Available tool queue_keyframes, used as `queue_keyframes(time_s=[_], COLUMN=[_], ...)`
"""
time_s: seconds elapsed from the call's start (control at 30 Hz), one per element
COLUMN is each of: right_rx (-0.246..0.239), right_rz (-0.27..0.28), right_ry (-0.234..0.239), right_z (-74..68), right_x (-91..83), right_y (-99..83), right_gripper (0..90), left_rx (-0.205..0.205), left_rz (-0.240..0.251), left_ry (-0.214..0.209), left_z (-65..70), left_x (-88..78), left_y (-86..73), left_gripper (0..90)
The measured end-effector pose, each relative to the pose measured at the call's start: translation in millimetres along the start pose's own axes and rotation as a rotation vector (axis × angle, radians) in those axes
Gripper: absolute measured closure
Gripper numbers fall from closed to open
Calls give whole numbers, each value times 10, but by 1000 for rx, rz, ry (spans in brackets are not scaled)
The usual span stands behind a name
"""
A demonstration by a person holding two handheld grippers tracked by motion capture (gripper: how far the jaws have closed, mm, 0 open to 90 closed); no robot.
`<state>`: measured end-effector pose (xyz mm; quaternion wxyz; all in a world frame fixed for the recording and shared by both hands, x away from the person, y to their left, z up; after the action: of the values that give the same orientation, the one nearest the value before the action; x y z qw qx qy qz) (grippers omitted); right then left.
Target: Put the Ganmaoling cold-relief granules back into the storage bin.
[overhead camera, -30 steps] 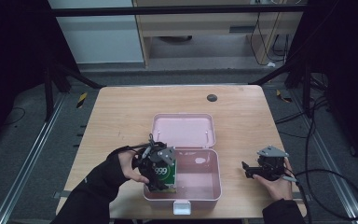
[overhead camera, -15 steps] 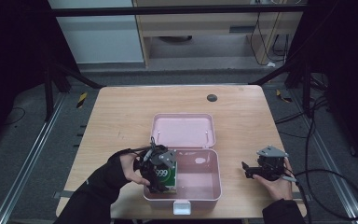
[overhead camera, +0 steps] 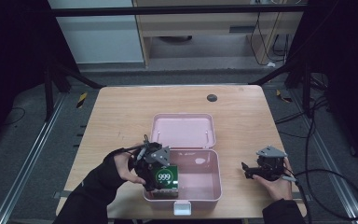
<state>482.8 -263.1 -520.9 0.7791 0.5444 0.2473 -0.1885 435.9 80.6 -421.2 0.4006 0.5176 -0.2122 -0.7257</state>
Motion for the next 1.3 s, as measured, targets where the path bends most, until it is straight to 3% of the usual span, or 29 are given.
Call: queue_keyframes(time_s=[0.23,0.33,0.37,0.43,0.57,0.8,1.1,1.2,1.23,1.3], right_rx=[5,10,9,13,15,13,18,16,13,8], right_rz=[4,3,3,2,-2,4,10,13,13,11], right_ry=[-6,-7,-7,-9,-12,-12,-22,-23,-22,-24], right_z=[12,17,20,22,26,31,32,32,31,31], right_x=[-7,-15,-16,-19,-25,-42,-64,-71,-71,-73], right_y=[3,2,2,2,-3,-8,-16,-21,-24,-28], right_gripper=[17,19,20,22,29,58,79,82,82,83], left_rx=[15,-33,-31,-15,-26,-91,-187,-217,-239,-260], left_rz=[185,355,373,395,446,525,594,573,597,585], left_ry=[45,87,100,140,188,305,443,504,523,542], left_z=[91,131,127,100,60,-120,-457,-577,-621,-678], left_x=[-322,-477,-524,-670,-835,-1075,-1127,-1123,-1119,-1136], left_y=[195,275,278,252,168,-155,-599,-740,-780,-869], left_gripper=[146,179,193,216,270,347,352,348,338,330])
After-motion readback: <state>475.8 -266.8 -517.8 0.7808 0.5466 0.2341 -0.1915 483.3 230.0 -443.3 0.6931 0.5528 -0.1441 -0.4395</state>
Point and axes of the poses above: each handheld gripper's, and its own axes: x roughly forward along the jaws, y roughly out of its top, z roughly to its right, the point moved 4 cm from there along x, roughly forward along the jaws, and after that the axes turned 15 degrees about -y, right-handed, at the moved point
